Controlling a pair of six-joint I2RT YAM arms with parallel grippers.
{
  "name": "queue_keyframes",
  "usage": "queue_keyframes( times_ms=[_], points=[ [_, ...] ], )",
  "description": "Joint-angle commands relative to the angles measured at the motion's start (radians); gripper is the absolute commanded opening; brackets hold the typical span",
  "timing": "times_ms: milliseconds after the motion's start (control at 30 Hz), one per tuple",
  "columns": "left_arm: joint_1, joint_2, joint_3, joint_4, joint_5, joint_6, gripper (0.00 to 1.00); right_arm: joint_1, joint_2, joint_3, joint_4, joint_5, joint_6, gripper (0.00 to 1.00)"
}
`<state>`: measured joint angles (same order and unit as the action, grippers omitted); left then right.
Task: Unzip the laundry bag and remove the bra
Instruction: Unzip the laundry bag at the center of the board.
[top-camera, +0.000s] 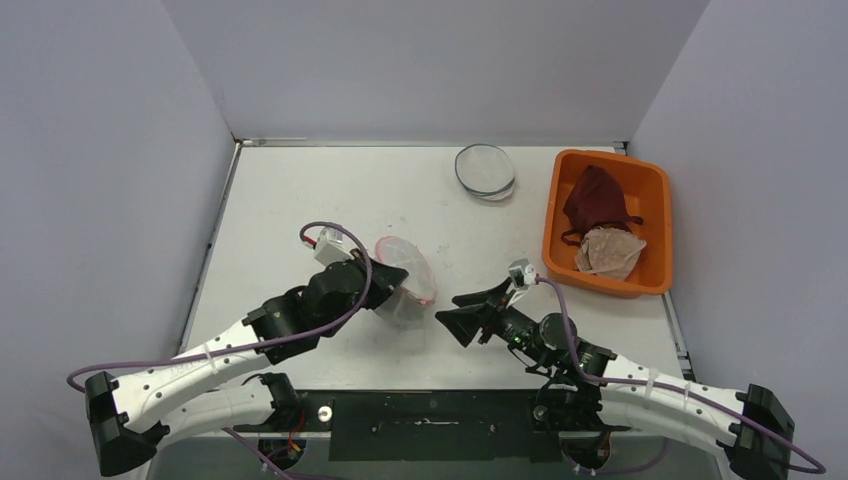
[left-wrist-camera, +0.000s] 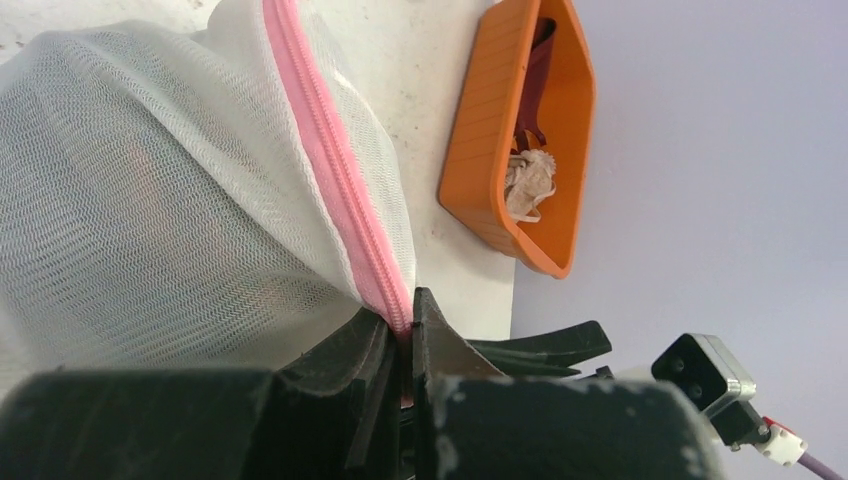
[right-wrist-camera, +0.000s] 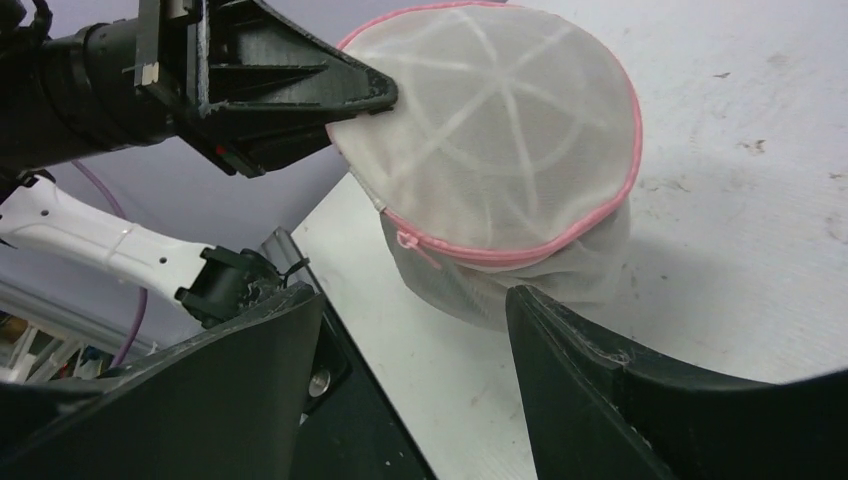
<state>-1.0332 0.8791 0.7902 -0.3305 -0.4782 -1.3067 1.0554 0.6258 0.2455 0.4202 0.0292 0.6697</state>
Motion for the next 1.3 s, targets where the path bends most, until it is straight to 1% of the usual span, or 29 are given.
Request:
queue_keyframes(
  times_ms=[0, 67, 200, 367, 467, 700, 867, 1000, 1100, 1267],
  points=[
    [0.024, 0.013, 0.075, -0.069, 0.007, -0.075, 0.00, 0.006, 0.099, 0.015, 0.233, -0.101, 0.004, 0.64],
    [0.025, 0.022, 0.084, -0.074, 0.009, -0.094, 0.00, 0.006, 0.137, 0.020, 0.258, -0.106, 0.017, 0.61],
    [0.027, 0.036, 0.100, -0.088, 0.013, -0.116, 0.00, 0.006, 0.198, 0.025, 0.301, -0.113, 0.034, 0.59],
    [0.027, 0.042, 0.103, -0.090, 0.024, -0.136, 0.00, 0.005, 0.246, 0.038, 0.307, -0.089, 0.046, 0.55],
    [0.028, 0.035, 0.102, -0.090, 0.021, -0.137, 0.00, 0.005, 0.265, 0.041, 0.305, -0.083, 0.056, 0.53],
    [0.028, 0.031, 0.103, -0.080, 0.025, -0.140, 0.00, 0.005, 0.311, 0.052, 0.319, -0.080, 0.072, 0.51],
    [0.027, 0.031, 0.099, -0.072, 0.030, -0.145, 0.00, 0.005, 0.343, 0.064, 0.338, -0.084, 0.089, 0.47],
    [0.027, 0.031, 0.099, -0.066, 0.029, -0.143, 0.00, 0.003, 0.354, 0.067, 0.354, -0.084, 0.097, 0.45],
    [0.028, 0.031, 0.097, -0.072, 0.016, -0.145, 0.00, 0.004, 0.359, 0.072, 0.359, -0.095, 0.101, 0.45],
    [0.029, 0.024, 0.094, -0.079, -0.016, -0.146, 0.00, 0.005, 0.280, 0.047, 0.323, -0.073, 0.118, 0.56]
  ],
)
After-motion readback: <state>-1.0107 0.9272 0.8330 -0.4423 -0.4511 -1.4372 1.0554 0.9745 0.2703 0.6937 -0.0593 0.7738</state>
